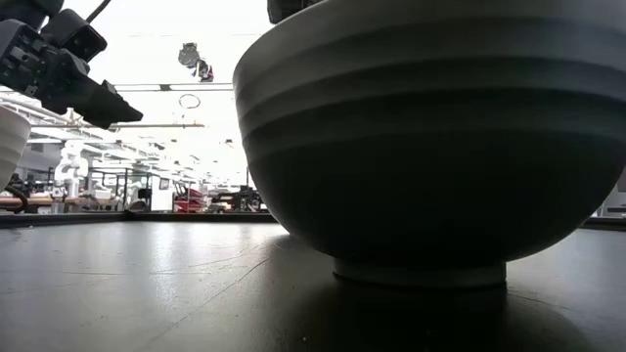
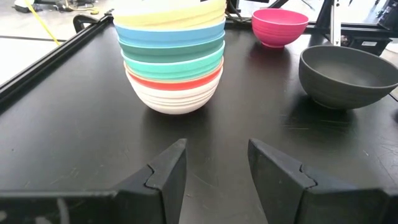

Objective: Nest bowls inside each other
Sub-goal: Stack the light orange bowl on top of the blue bowl

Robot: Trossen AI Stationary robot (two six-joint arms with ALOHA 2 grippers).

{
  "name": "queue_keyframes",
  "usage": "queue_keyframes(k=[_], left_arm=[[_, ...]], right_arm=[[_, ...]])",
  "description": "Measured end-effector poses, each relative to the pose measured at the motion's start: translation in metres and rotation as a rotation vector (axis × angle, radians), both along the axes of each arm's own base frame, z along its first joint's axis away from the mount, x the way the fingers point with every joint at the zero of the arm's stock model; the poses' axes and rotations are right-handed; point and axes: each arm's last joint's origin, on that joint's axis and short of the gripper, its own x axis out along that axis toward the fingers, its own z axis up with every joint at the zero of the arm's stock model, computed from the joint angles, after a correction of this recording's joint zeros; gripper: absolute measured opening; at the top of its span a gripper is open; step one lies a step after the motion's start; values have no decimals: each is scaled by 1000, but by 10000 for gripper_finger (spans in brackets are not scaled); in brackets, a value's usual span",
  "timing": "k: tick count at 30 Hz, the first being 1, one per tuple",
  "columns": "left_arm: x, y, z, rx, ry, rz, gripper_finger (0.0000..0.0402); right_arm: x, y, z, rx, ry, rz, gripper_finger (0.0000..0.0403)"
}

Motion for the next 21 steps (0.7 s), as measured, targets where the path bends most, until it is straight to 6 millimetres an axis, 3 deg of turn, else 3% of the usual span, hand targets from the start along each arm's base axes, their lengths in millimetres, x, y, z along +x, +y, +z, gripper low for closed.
queue_keyframes(k=[9,21], left_arm=[[0,-2,0,0,-1,-20,172],[0,-3,0,1,-1,-25,172]], right_arm=[[-1,2,-18,11,40,-22,0],[3,-1,-21,16,-1,-39,0]])
